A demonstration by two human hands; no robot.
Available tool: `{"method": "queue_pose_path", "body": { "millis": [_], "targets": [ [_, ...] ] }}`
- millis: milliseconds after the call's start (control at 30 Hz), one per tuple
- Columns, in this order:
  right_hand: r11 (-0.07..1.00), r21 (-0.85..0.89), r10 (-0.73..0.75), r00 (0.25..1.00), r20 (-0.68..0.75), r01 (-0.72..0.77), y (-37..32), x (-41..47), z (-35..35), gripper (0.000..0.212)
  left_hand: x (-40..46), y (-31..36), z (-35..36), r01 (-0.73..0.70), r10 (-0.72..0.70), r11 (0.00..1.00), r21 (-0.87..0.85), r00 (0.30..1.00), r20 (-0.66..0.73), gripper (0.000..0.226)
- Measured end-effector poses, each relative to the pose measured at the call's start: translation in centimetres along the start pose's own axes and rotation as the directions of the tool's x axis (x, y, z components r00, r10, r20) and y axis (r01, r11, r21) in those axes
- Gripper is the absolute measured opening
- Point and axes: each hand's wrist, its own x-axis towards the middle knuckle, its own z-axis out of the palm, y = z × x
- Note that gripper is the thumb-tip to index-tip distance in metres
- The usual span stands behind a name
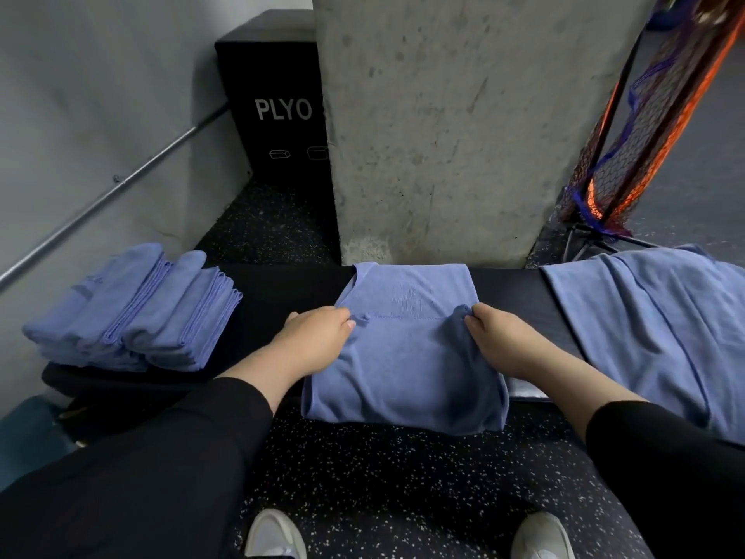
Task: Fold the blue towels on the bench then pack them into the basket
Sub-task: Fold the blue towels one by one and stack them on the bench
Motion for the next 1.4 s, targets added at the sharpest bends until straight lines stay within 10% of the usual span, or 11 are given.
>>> {"method": "queue_pose_path", "body": {
  "millis": [233,433,600,767,1100,1400],
  "targets": [
    [0.996,-0.091,0.009,0.988,0.154,0.006,0.3,-3.7,-0.6,0.025,-4.1,0.3,-1.2,-0.137,0.105,0.970,0.201,0.981,0.165,0.026],
    [0.996,0.075,-0.048,0.998,0.027,0.046,0.4,-5.7,-0.7,0.027,-5.9,-0.2,-1.3,-0.058,0.066,0.981,-0.183,0.997,0.034,0.035],
    [0.641,0.765,0.103,0.981,-0.162,0.059,-0.8,-4.9,-2.1,0.036,-4.4,-0.9,-2.4,-0.125,-0.087,0.701,-0.702,0.962,-0.258,0.036],
    [0.590,0.804,0.219,0.944,-0.247,0.073,-2.2,-1.6,-3.0,0.032,-1.0,-0.4,-2.5,-0.147,-0.367,0.383,-0.912,0.881,-0.297,0.032],
    [0.950,0.306,0.121,0.976,-0.179,-0.062,0.1,3.2,0.1,0.035,3.5,-0.4,1.4,0.019,-0.084,0.949,-0.313,0.978,-0.193,0.033],
    [0.999,-0.035,-0.018,0.999,-0.049,0.016,-0.6,1.0,-0.2,0.030,1.0,-0.2,-0.5,-0.020,0.021,1.000,0.016,0.997,-0.073,0.033]
  ]
}}
